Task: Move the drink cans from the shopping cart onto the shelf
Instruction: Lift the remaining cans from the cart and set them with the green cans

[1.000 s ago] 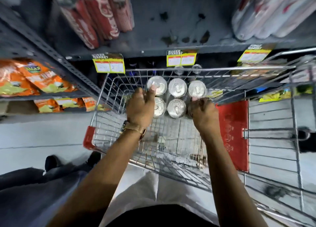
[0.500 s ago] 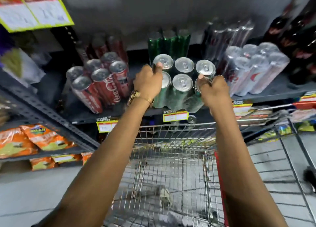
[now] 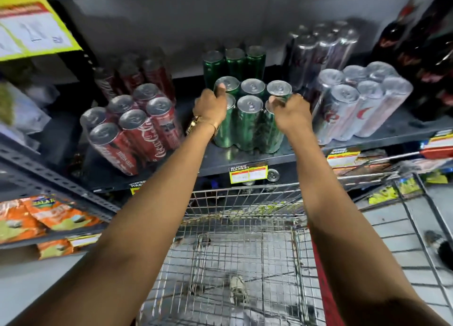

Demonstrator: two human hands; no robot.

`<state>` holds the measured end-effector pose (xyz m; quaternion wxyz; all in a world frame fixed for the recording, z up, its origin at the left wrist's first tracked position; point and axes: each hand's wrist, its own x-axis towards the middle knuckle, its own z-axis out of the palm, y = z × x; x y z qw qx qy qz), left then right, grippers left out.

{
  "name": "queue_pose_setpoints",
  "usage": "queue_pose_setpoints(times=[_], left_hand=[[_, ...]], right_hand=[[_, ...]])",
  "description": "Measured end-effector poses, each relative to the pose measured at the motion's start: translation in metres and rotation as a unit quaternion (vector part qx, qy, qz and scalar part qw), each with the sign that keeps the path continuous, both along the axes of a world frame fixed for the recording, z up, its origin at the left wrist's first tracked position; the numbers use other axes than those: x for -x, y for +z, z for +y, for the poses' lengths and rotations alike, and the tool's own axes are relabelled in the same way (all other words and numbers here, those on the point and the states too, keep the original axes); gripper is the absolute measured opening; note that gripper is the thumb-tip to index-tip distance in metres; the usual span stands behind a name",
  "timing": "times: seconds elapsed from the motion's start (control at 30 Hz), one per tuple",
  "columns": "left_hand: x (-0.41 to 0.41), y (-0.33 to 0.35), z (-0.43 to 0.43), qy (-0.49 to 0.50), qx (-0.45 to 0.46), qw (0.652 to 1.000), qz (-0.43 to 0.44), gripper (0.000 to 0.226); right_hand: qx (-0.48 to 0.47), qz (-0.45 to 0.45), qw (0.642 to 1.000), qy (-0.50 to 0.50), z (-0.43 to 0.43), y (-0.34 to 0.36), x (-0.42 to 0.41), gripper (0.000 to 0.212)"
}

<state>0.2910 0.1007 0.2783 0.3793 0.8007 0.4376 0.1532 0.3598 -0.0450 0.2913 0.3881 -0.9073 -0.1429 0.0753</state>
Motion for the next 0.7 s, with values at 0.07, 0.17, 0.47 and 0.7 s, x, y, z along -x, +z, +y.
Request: queue_pose_setpoints(times=[0.07,0.17,0.47,0.7], left_hand=[[0.003,0.000,-0.002,0.001,0.028,1.000,-0.012,0.062],[0.010,0.000,-0.004,-0.015,0.051,0.999,-0.005,0.063],[0.033,-0.008,-0.026,-0.013,0.026,1.000,0.006,0.062],[0.039,-0.011,-0.025,-0.006,0.037,0.999,-0.001,0.060]], right_hand=[[-0.027,0.022,0.999,-0.005,-0.002,-0.003,0.001,0.051],[-0.077,0.049,0.996,-0.010,-0.007,-0.008,0.004,0.053],[-0.171,0.122,0.978,0.016,-0.013,-0.010,-0.006,0.048],[-0.149,0.088,0.985,0.004,-0.019,-0.023,-0.001,0.048]])
